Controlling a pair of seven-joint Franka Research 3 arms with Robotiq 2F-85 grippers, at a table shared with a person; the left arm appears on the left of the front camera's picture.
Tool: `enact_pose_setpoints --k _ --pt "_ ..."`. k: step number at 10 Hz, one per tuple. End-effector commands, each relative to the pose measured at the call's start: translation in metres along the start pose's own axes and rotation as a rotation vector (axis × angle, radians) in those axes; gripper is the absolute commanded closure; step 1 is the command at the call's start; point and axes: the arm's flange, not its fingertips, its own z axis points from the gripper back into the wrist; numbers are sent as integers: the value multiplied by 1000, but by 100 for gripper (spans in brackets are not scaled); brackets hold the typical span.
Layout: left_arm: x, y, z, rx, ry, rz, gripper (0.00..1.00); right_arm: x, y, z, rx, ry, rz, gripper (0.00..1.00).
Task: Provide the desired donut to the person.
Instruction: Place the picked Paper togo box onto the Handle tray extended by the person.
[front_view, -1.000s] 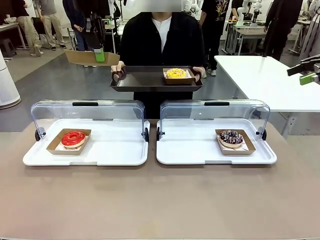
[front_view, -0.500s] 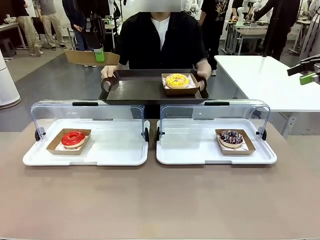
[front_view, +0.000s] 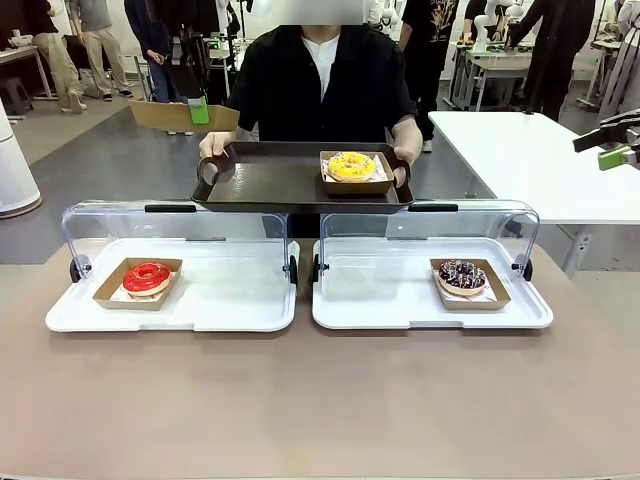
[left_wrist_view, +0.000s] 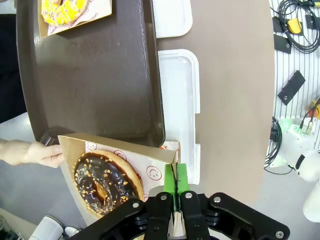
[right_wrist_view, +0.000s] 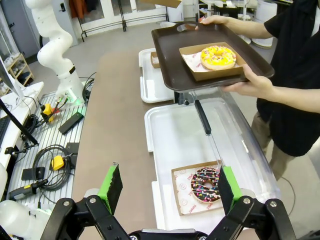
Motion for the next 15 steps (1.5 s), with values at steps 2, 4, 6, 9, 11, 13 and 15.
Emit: enact_pose_setpoints --k 2,4,6,9,11,13,15 --pt "9 15 1 32 0 -23 99 0 0 0 -1 -8 0 0" --pt "35 28 -7 84 4 -7 99 0 0 0 -1 -8 0 0" --pt "62 49 -21 78 4 3 99 0 0 0 -1 -8 0 0" --pt "96 84 -47 42 -11 40 99 0 0 0 -1 -8 0 0" --pt "99 103 -63 1 -34 44 99 0 0 0 -1 -8 0 0" --pt "99 117 -76 -37 -29 64 99 0 0 0 -1 -8 0 0" --pt "98 125 -88 -78 -30 71 99 0 0 0 -1 -8 0 0"
